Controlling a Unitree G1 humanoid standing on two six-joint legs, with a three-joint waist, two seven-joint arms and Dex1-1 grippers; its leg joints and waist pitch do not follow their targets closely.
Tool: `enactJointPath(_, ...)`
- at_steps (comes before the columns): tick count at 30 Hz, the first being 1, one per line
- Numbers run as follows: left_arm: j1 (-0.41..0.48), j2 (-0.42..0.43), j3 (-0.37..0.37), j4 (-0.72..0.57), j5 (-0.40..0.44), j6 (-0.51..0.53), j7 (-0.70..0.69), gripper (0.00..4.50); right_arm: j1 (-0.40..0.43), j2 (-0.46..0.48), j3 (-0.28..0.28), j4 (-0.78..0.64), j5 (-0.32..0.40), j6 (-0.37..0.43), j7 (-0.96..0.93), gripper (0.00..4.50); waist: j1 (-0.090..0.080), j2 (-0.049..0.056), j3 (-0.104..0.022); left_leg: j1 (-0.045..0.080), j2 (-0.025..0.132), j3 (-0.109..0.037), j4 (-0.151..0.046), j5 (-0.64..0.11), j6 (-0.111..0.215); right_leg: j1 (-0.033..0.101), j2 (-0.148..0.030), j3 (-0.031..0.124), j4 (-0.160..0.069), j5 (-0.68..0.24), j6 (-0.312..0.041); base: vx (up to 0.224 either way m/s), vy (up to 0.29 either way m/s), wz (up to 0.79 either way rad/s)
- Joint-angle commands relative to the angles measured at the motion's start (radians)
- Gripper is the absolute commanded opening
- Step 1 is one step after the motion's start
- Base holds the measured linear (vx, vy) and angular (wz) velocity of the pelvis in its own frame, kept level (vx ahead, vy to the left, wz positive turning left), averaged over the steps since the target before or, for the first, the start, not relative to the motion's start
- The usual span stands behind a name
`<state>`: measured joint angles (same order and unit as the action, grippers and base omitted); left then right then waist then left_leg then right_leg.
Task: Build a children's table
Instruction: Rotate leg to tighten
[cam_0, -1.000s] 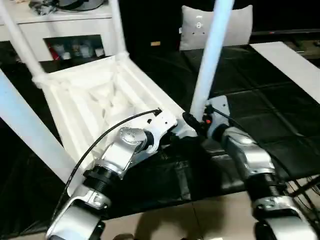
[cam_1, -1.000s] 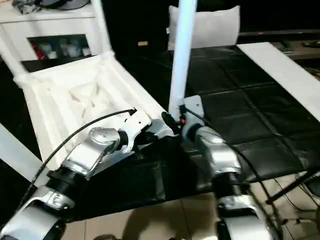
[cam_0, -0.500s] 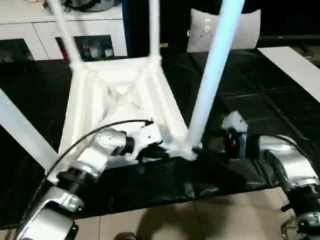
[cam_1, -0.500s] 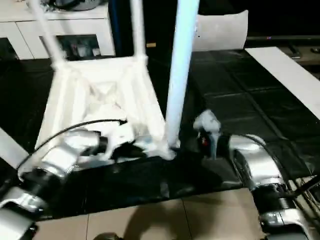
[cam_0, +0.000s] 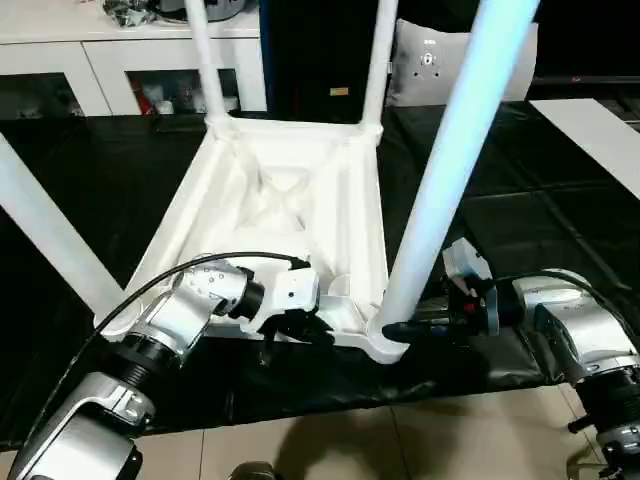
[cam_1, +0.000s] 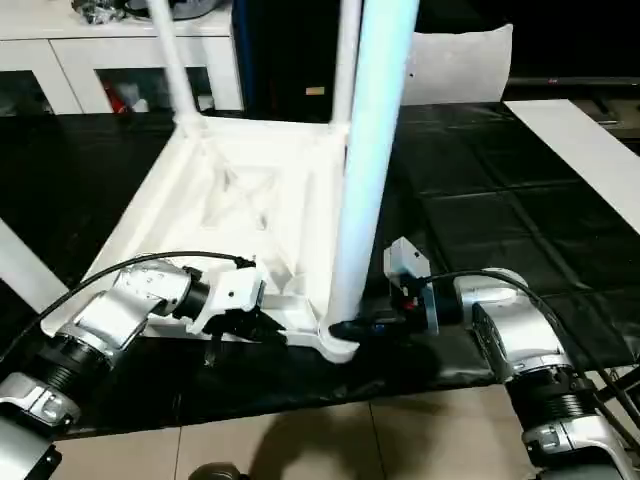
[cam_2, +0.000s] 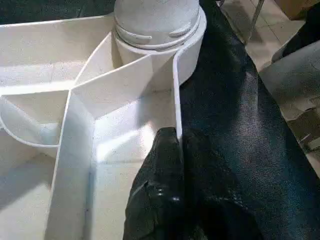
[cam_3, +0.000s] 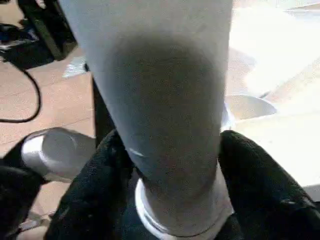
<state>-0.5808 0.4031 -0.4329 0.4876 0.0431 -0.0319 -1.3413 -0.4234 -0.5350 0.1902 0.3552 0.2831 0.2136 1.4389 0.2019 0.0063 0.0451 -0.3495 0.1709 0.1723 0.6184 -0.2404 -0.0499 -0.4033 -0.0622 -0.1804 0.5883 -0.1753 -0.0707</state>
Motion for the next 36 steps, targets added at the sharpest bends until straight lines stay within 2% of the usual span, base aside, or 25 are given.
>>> enactJointPath(1,-0.006,-0.002,-0.039,-0.004,0.012,-0.025,-0.04,0.0,-0.001,-0.017,0.008,-0.02,0.014,0.014,0.026,2.47,-0.004,-0.015,-0.075,-0.006,0.075,-0.027,-0.06,0.029,0.107,0.072,-0.117,0.084,-0.079,-0.29,0.055,0.0,0.0,0.0)
enactJointPath(7,-0.007,-0.003,-0.035,0.002,0.005,-0.02,-0.049,0.0,0.007,-0.017,0.008,-0.029,0.025,0.043,0.042,2.07,-0.003,-0.015,-0.076,-0.005,0.075,-0.027,-0.06,0.036,0.105,0.071,-0.118,0.083,-0.077,-0.276,0.05,0.0,0.0,0.0)
enactJointPath(11,-0.003,-0.019,-0.015,-0.013,-0.014,0.054,-0.026,0.0,0.02,0.012,-0.011,-0.058,0.051,0.092,-0.011,2.02,-0.003,-0.015,-0.076,-0.005,0.077,-0.027,-0.061,0.038,0.101,0.072,-0.117,0.084,-0.078,-0.283,0.057,0.0,0.0,0.0)
enactJointPath(12,-0.004,-0.03,-0.004,-0.019,-0.02,0.085,-0.004,0.0,0.017,0.033,-0.021,-0.059,0.048,0.111,-0.063,2.02,-0.005,-0.012,-0.075,-0.004,0.078,-0.027,-0.061,0.036,0.097,0.071,-0.118,0.084,-0.079,-0.285,0.053,0.0,0.0,0.0)
enactJointPath(14,-0.006,-0.04,0.004,-0.023,-0.023,0.11,0.017,0.0,0.011,0.053,-0.032,-0.056,0.043,0.128,-0.11,2.01,-0.011,-0.015,-0.071,-0.003,0.071,-0.025,-0.064,0.009,0.083,0.072,-0.118,0.08,-0.09,-0.339,0.064,0.0,0.0,0.0)
enactJointPath(15,-0.011,-0.06,0.017,-0.033,-0.022,0.169,0.064,0.0,-0.009,0.097,-0.054,-0.034,0.027,0.153,-0.216,2.01,-0.013,-0.011,-0.071,-0.002,0.07,-0.024,-0.065,0.001,0.078,0.07,-0.118,0.08,-0.091,-0.353,0.062,0.0,0.0,0.0)
enactJointPath(17,-0.019,-0.087,0.034,-0.041,-0.021,0.232,0.125,0.0,-0.035,0.147,-0.076,0.003,-0.005,0.167,-0.346,2.0,-0.018,-0.012,-0.065,0.002,0.065,-0.024,-0.068,-0.021,0.057,0.069,-0.116,0.074,-0.107,-0.414,0.079,0.0,0.0,0.0)
enactJointPath(18,-0.023,-0.1,0.042,-0.04,-0.019,0.252,0.153,0.0,-0.046,0.165,-0.082,0.019,-0.02,0.172,-0.398,2.0,-0.027,-0.011,-0.065,0.0,0.064,-0.025,-0.068,-0.034,0.041,0.071,-0.116,0.069,-0.108,-0.438,0.089,0.0,0.0,0.0)
enactJointPath(20,-0.032,-0.136,0.065,-0.037,-0.016,0.297,0.229,0.0,-0.074,0.211,-0.102,0.06,-0.058,0.196,-0.537,2.0,-0.058,-0.011,-0.063,0.002,0.059,-0.028,-0.067,-0.067,0.026,0.077,-0.113,0.054,-0.126,-0.478,0.122,-0.027,0.007,-0.06)
enactJointPath(21,-0.039,-0.169,0.081,-0.028,-0.006,0.325,0.3,0.0,-0.094,0.244,-0.118,0.084,-0.087,0.213,-0.645,2.0,-0.066,-0.008,-0.065,0.003,0.063,-0.03,-0.069,-0.065,0.025,0.078,-0.113,0.054,-0.125,-0.467,0.118,0.0,0.0,0.0)
enactJointPath(22,-0.043,-0.207,0.096,-0.02,0.002,0.357,0.371,0.0,-0.111,0.283,-0.141,0.106,-0.102,0.234,-0.755,1.99,-0.082,-0.009,-0.065,-0.007,0.066,-0.034,-0.068,-0.069,0.028,0.085,-0.114,0.048,-0.127,-0.45,0.12,0.0,0.0,0.0)
enactJointPath(23,-0.043,-0.213,0.099,-0.019,0.002,0.361,0.383,0.0,-0.113,0.289,-0.144,0.109,-0.104,0.237,-0.771,1.99,-0.093,-0.005,-0.066,0.003,0.069,-0.035,-0.069,-0.072,0.028,0.078,-0.117,0.052,-0.13,-0.434,0.107,0.0,0.0,0.0)
enactJointPath(24,-0.047,-0.264,0.124,-0.008,0.007,0.401,0.475,0.0,-0.128,0.337,-0.172,0.129,-0.11,0.254,-0.884,1.99,-0.099,-0.001,-0.067,0.002,0.068,-0.035,-0.068,-0.07,0.028,0.079,-0.119,0.054,-0.126,-0.421,0.094,0.0,0.0,0.0)
enactJointPath(25,-0.047,-0.28,0.131,-0.007,0.008,0.415,0.502,0.0,-0.131,0.351,-0.181,0.134,-0.11,0.259,-0.915,1.99,-0.108,-0.004,-0.068,0.002,0.069,-0.035,-0.069,-0.06,0.03,0.079,-0.12,0.058,-0.124,-0.398,0.067,0.0,0.0,0.0)
enactJointPath(26,-0.046,-0.29,0.132,-0.011,0.013,0.426,0.517,0.0,-0.132,0.364,-0.187,0.135,-0.112,0.26,-0.932,1.99,-0.107,-0.006,-0.069,0.0,0.066,-0.035,-0.069,-0.043,0.042,0.082,-0.122,0.064,-0.117,-0.376,0.056,0.0,0.0,0.0)
enactJointPath(28,-0.045,-0.312,0.134,-0.012,0.025,0.43,0.55,0.0,-0.13,0.389,-0.194,0.137,-0.11,0.227,-0.945,1.99,-0.103,-0.006,-0.071,0.006,0.067,-0.03,-0.069,-0.028,0.061,0.075,-0.123,0.075,-0.111,-0.344,0.032,0.0,0.0,0.0)
enactJointPath(29,-0.045,-0.312,0.134,-0.012,0.025,0.43,0.55,0.0,-0.13,0.389,-0.194,0.137,-0.11,0.227,-0.945,2.32,-0.101,-0.007,-0.07,0.006,0.066,-0.029,-0.069,-0.025,0.066,0.074,-0.123,0.077,-0.109,-0.339,0.026,0.0,0.0,0.0)
enactJointPath(30,-0.04,-0.317,0.127,-0.017,0.033,0.42,0.551,0.0,-0.121,0.4,-0.187,0.133,-0.114,0.183,-0.934,2.67,-0.096,-0.007,-0.071,0.003,0.064,-0.029,-0.069,-0.005,0.078,0.076,-0.122,0.082,-0.1,-0.317,0.014,0.0,0.0,0.0)
enactJointPath(31,-0.037,-0.31,0.123,-0.022,0.035,0.413,0.544,0.0,-0.115,0.399,-0.185,0.126,-0.113,0.174,-0.923,2.67,-0.094,-0.005,-0.072,0.002,0.066,-0.029,-0.068,0.003,0.082,0.078,-0.124,0.084,-0.098,-0.308,0.012,0.0,0.0,0.0)
enactJointPath(32,-0.034,-0.303,0.12,-0.026,0.036,0.405,0.537,0.0,-0.109,0.395,-0.184,0.121,-0.11,0.169,-0.912,2.67,-0.087,-0.003,-0.078,-0.001,0.068,-0.032,-0.066,0.036,0.094,0.082,-0.124,0.086,-0.088,-0.26,0.007,0.0,0.0,0.0)
enactJointPath(34,-0.028,-0.291,0.118,-0.033,0.037,0.398,0.527,0.0,-0.1,0.386,-0.185,0.11,-0.105,0.16,-0.895,2.72,-0.081,-0.003,-0.083,-0.004,0.073,-0.034,-0.062,0.088,0.112,0.081,-0.124,0.089,-0.072,-0.175,-0.013,0.0,0.0,0.0)
enactJointPath(36,-0.023,-0.268,0.113,-0.036,0.037,0.373,0.502,0.0,-0.086,0.356,-0.178,0.093,-0.099,0.146,-0.845,3.06,-0.075,-0.003,-0.085,-0.008,0.078,-0.035,-0.057,0.131,0.139,0.077,-0.124,0.091,-0.055,-0.084,-0.042,0.0,0.0,0.0)
